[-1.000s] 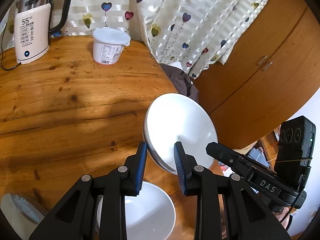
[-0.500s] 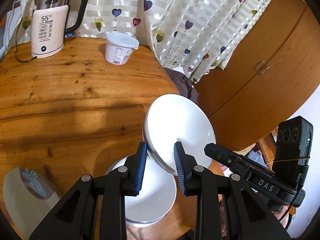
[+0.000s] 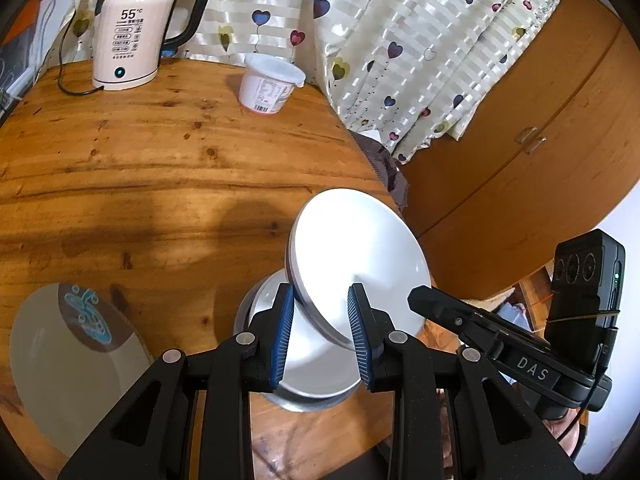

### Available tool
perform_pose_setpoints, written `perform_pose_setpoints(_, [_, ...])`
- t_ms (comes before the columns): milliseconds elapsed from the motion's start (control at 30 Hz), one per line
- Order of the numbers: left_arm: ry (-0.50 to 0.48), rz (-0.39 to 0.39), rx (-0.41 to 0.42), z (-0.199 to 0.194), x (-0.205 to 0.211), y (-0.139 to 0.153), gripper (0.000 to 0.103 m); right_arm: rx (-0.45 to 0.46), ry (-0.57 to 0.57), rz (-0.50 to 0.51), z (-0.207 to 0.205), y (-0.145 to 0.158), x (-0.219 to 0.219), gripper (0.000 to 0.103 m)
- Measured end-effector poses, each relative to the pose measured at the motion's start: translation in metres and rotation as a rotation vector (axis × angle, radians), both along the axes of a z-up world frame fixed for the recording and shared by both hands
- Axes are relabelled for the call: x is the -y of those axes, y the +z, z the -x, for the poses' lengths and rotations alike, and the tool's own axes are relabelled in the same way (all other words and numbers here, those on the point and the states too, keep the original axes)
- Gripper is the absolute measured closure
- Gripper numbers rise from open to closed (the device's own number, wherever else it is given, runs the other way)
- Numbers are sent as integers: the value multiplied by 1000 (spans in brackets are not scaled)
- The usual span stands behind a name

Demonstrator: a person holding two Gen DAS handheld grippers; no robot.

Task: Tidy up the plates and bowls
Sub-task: 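Lower the white bowl onto the bowl stack with both tools, then open both tools to release the white bowl on the stack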

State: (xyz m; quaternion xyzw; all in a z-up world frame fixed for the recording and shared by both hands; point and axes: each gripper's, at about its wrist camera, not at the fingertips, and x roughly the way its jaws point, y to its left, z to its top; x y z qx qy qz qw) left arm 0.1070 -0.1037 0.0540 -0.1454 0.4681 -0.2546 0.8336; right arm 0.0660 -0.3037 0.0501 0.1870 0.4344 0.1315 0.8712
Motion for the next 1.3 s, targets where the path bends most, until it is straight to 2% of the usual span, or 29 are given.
perform_pose_setpoints(667, [5, -22, -56, 14, -5, -23, 74, -74, 11, -8, 9, -25, -6, 82])
perform_pose_setpoints(1300, [9, -70, -83, 16, 2, -38, 74, -103, 26, 9, 7, -35, -8, 82])
